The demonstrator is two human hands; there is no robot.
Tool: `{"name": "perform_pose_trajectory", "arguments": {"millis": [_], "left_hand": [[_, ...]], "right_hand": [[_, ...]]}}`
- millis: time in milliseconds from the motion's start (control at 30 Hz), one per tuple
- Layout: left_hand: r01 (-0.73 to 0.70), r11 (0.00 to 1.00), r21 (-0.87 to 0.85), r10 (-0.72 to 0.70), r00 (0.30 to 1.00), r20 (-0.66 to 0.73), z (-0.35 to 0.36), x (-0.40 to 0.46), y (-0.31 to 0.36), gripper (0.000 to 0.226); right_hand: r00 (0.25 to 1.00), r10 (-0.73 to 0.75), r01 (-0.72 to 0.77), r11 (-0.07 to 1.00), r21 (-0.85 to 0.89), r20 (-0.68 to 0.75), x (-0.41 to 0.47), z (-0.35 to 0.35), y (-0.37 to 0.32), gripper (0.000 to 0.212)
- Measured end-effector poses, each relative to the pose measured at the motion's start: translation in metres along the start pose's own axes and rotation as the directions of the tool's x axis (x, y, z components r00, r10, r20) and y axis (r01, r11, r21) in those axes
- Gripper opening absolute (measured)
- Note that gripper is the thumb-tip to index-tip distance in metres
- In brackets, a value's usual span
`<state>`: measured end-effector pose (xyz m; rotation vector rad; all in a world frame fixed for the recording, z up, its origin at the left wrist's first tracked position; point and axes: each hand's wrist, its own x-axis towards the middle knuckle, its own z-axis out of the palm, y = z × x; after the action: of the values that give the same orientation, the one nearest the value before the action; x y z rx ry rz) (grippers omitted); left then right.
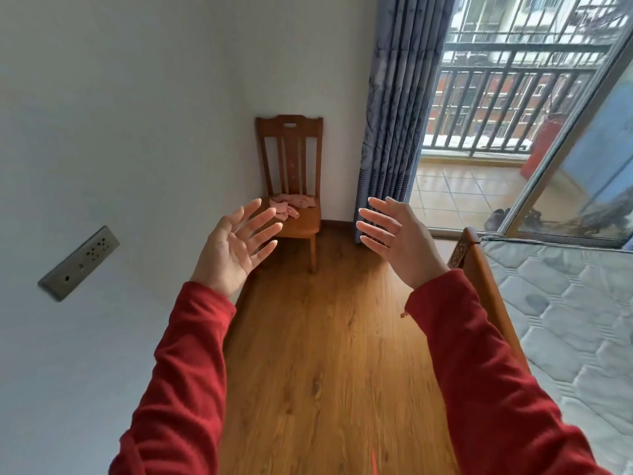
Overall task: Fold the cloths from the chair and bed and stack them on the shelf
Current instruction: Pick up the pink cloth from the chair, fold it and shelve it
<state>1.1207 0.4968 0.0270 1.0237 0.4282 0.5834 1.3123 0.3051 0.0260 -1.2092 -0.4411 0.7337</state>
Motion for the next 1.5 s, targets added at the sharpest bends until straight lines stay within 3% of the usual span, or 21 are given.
{"name": "perform_pose_trajectory", "arguments": {"millis": [567, 900, 1500], "left_hand": [[0.020, 1.000, -0.003, -0.020, 0.994, -0.104, -0.023, 0.294, 0.011, 0.029], [0.025, 0.999, -0.043, -0.032, 0.986, -0.166, -0.050, 0.425, 0.019, 0.029], [0.097, 0.994, -0.042, -0.102, 0.980, -0.169, -0.157, 0.682, 0.070, 0.038]], "right_hand": [[0.996, 0.089, -0.091, 0.992, 0.087, 0.020, 0.320, -0.002, 0.001, 0.034], [0.987, 0.158, -0.160, 0.984, 0.078, 0.021, 0.454, 0.014, 0.005, 0.032], [0.967, 0.254, -0.250, 0.965, 0.082, -0.033, 0.717, 0.124, 0.034, 0.024]]}}
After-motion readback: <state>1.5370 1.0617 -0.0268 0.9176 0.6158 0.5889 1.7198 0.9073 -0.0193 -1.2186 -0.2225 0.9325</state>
